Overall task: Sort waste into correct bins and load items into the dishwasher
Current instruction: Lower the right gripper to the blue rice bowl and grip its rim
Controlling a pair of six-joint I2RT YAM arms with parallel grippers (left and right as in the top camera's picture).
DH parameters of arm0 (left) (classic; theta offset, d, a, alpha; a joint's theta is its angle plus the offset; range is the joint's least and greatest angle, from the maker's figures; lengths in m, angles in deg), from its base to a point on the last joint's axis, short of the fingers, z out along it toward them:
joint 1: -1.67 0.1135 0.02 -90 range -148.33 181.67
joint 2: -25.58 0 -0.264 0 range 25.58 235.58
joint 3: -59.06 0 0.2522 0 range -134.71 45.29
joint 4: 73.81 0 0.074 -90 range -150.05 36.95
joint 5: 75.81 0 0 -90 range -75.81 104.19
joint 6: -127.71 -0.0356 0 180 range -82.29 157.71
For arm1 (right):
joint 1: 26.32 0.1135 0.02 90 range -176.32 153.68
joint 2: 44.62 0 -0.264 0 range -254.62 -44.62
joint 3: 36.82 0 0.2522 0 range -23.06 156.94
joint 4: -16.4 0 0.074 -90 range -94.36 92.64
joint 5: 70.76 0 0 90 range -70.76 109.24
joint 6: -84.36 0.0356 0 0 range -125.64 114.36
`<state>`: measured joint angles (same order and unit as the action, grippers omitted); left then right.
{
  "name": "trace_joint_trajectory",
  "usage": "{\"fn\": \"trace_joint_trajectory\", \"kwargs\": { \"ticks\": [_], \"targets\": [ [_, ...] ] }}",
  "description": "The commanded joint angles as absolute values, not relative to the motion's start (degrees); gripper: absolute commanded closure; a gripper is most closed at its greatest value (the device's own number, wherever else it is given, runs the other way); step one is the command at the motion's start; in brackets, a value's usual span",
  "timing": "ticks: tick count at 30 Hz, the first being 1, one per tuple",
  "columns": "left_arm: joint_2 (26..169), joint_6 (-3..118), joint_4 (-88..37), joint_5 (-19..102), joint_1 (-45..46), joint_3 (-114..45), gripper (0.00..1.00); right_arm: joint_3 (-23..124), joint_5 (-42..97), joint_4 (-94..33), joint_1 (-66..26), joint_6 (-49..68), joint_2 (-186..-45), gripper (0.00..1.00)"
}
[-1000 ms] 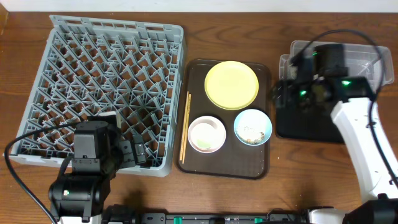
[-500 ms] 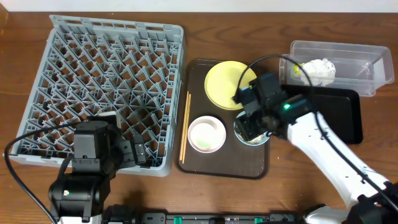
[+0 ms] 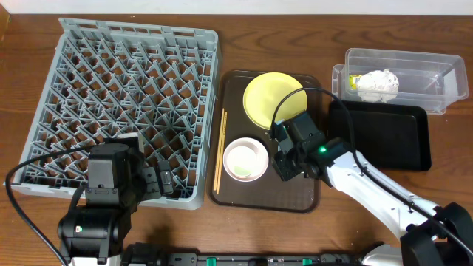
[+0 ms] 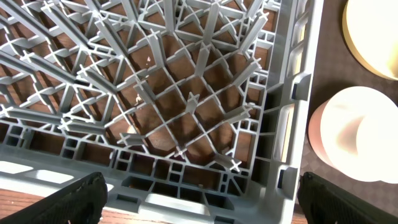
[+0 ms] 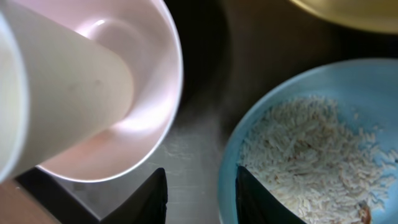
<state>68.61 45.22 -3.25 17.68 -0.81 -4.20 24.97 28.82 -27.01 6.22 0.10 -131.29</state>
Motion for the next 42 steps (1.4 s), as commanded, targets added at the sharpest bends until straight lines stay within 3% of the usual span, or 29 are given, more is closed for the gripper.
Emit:
{"fn": "trace_joint_trajectory", "kwargs": {
  "ticks": [1,10,34,42],
  "targets": [
    [68.67,45.50,-3.06,17.59,-1.03,-5.29,0.02,23.52,25.85,-25.99,6.94,3.34,-131.86,0.68],
    [68.67,45.50,-3.06,17.59,-1.03,-5.29,0.02,22.61,25.68,-24.37,8.27,3.36,-131.97,0.74],
    [68.67,45.50,-3.08,17.59,-1.03,-5.29,0.02,20.64,25.46,-23.54,8.27,5.06,-132.08,0.80],
    [68.67,45.50,-3.06,17.59,-1.03,-5.29,0.02,19.70,25.35,-23.39,8.27,5.06,-132.08,0.89]
  ]
}}
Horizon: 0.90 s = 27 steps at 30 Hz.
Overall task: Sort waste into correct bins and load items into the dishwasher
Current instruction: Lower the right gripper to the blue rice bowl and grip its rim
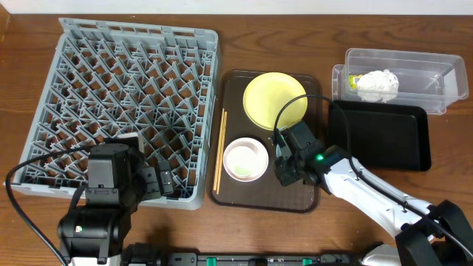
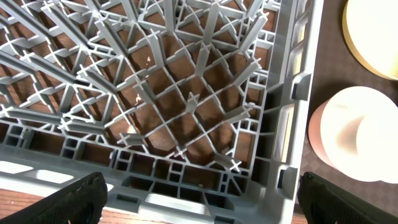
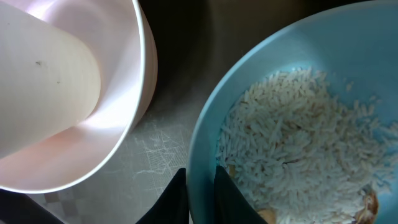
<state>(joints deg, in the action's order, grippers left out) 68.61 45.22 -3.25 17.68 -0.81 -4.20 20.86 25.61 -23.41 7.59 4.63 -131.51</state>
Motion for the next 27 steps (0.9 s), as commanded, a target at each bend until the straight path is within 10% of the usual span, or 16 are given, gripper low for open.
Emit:
{"fn": "trace_joint_trajectory", "kwargs": {
  "ticks": [1,27],
  "targets": [
    [68.67,45.50,-3.08,17.59,-1.03,-5.29,0.02,19.31,25.15,-23.28,8.27,5.08,-132.08,0.90],
    [68.67,45.50,-3.06,17.59,-1.03,-5.29,0.02,26.26,27.60,-31.30,7.96,10.64,-129.98,0.99]
  ]
}}
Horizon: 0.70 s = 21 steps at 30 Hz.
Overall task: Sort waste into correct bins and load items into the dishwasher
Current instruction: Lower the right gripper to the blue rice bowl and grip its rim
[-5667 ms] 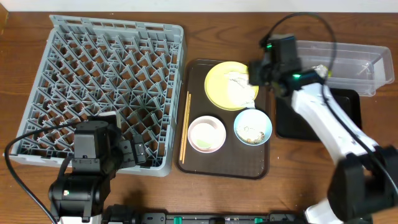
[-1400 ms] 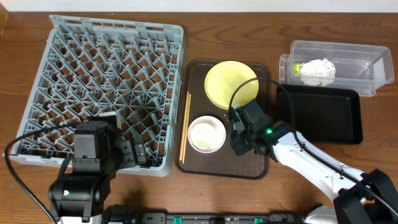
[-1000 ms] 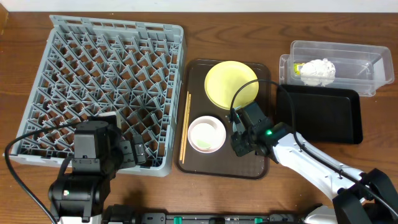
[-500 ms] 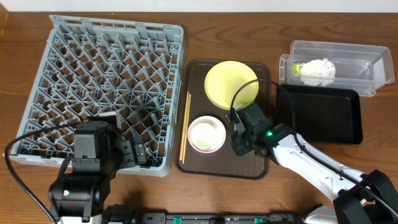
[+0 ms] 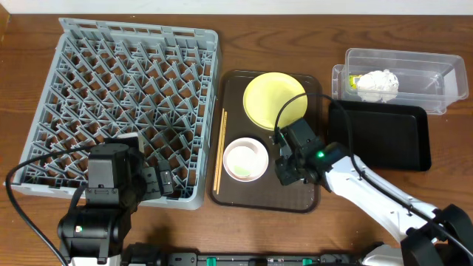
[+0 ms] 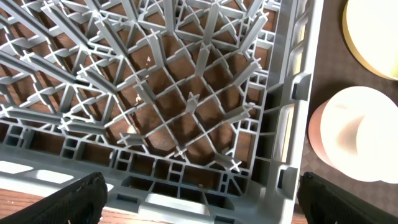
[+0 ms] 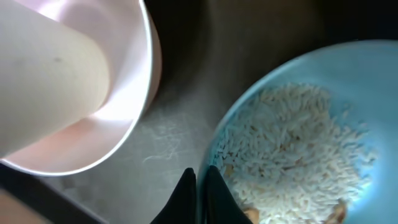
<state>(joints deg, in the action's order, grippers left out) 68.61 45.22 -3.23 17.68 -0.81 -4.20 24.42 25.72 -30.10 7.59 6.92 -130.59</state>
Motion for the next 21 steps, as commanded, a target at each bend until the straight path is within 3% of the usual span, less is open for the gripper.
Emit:
{"fn": "trace_joint_trajectory", "kwargs": {
  "ticks": [1,21],
  "targets": [
    [68.67,45.50,-3.06,17.59,-1.03,-5.29,0.02,26.63,27.60,-31.43,7.88,10.64,-129.98,0.99],
    [68.67,45.50,-3.06,17.59,-1.03,-5.29,0.02,32.22,28.30,-33.77,8.07,9.72,-123.18,0.99]
  ]
}}
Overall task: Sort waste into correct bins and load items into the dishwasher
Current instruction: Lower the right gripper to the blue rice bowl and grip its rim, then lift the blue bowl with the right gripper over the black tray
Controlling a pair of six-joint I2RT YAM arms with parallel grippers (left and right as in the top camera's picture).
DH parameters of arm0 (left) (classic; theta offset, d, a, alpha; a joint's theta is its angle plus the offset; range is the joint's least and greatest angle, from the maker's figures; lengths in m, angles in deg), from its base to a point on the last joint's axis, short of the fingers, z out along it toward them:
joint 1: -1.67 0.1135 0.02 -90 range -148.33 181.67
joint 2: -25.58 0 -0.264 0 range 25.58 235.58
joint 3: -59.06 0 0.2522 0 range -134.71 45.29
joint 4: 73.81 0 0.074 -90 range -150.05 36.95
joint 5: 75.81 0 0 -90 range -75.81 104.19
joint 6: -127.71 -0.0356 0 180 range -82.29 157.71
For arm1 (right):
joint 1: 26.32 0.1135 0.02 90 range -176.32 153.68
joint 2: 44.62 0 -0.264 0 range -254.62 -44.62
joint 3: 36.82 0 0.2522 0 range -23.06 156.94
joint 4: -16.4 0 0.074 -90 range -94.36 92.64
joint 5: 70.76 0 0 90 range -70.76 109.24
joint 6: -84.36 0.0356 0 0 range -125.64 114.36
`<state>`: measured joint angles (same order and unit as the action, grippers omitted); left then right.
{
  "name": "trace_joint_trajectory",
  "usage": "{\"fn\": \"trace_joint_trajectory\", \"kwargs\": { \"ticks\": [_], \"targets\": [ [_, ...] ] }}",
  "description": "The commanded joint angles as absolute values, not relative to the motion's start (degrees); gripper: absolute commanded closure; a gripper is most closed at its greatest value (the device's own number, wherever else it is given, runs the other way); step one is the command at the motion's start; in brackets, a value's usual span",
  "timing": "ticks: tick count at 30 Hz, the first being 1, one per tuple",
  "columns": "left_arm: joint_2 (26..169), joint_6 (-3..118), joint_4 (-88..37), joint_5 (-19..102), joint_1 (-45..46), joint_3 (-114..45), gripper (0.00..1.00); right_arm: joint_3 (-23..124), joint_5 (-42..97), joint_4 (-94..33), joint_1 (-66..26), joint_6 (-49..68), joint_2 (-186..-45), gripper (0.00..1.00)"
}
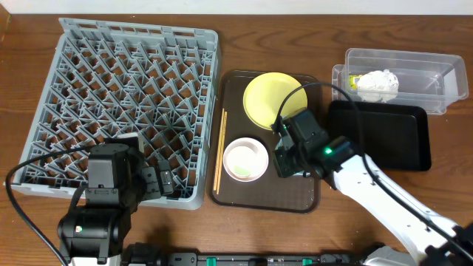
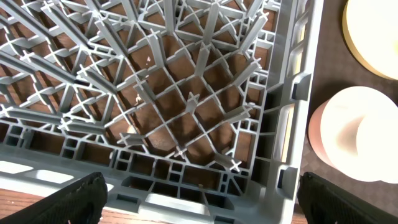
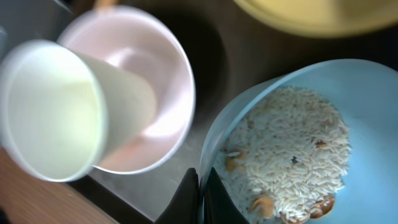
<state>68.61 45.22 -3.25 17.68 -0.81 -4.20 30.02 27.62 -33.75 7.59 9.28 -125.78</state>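
A blue bowl [image 3: 292, 143] holding rice and scraps hangs above the brown tray [image 1: 310, 199]. My right gripper [image 3: 200, 174] is shut on its near rim; in the overhead view the arm hides the bowl. Left of it on the tray, a pink bowl [image 3: 165, 81] holds a tilted white cup [image 3: 56, 112]. A yellow plate [image 1: 270, 98] lies at the tray's back, and chopsticks [image 1: 219, 151] lie along its left edge. My left gripper [image 2: 202, 202] stands open over the grey dish rack's [image 1: 126, 96] front right corner.
A clear bin [image 1: 436, 70] holding crumpled white paper [image 1: 377, 83] stands at the back right. A black tray bin [image 1: 384, 137] sits in front of it, just right of my right arm. The rack fills the table's left half.
My right gripper has risen with the blue bowl: the pink bowl and cup now look smaller and farther below. The left arm has not moved.
My right gripper's fingers first stood apart astride the blue bowl's rim on the tray. They were then closer on the rim, then shut on it. Now the bowl hangs above the tray. The left gripper stayed open over the rack throughout.
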Motion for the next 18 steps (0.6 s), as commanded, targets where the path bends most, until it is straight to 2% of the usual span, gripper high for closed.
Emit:
{"fn": "trace_joint_trajectory", "kwargs": {
  "ticks": [1,6,12,18],
  "targets": [
    [68.67,45.50,-3.08,17.59,-1.03,-5.29,0.02,32.42,28.28,-33.77,8.09,9.43,-122.48,0.99],
    [68.67,45.50,-3.08,17.57,-1.03,-5.29,0.02,33.84,26.92,-33.64,5.56,8.03,-119.33,0.99],
    [68.67,45.48,-3.08,17.57,-1.03,-5.29,0.02,35.39,27.80,-32.72,-3.21,8.08,-117.61,0.99],
    [68.67,45.50,-3.08,17.57,-1.03,-5.29,0.02,35.39,40.74,-29.64,-16.89,8.01,-118.18,0.99]
  ]
}}
